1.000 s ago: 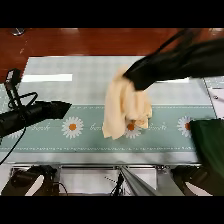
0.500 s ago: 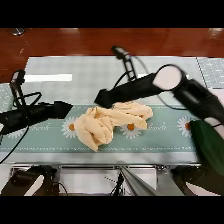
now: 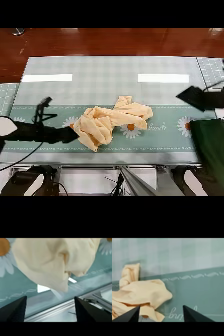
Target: Fold the shirts.
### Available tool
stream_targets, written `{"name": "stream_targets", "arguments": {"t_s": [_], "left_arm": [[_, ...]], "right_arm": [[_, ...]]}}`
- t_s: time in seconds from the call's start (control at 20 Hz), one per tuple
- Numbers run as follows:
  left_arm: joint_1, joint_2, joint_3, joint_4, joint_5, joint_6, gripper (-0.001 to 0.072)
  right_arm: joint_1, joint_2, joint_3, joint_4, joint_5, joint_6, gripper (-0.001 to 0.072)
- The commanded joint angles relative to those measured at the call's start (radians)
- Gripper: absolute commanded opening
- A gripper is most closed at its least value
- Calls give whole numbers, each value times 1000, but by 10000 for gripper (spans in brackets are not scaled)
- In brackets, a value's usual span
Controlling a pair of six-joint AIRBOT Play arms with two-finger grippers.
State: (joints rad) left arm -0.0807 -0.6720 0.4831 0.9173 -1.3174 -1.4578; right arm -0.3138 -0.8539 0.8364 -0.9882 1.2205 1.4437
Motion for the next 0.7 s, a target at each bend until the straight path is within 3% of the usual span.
{"name": "stream_targets", "arguments": {"t_s": [0.0, 0.2, 0.3, 0.35, 0.4, 0.45, 0.65], "left_arm": [[-84, -63, -150, -266, 93, 104, 700], [-286, -182, -170, -290, 427, 103, 700], [-327, -240, -167, -290, 528, 96, 693], [-322, -264, -161, -289, 525, 97, 565], [-312, -278, -157, -285, 513, 111, 174], [-305, -281, -156, -286, 513, 152, 18], [-286, -281, -150, -286, 487, 164, 18]], "right_arm": [[-122, 105, -303, 160, -39, -77, 607], [-122, 104, -409, 223, -35, -126, 607], [-122, 103, -414, 223, -7, -137, 607], [-122, 103, -415, 219, 18, -148, 607], [-122, 104, -415, 212, 42, -158, 607], [-109, 104, -415, 198, 55, -159, 607], [79, 60, -422, 174, -35, -115, 607]]}}
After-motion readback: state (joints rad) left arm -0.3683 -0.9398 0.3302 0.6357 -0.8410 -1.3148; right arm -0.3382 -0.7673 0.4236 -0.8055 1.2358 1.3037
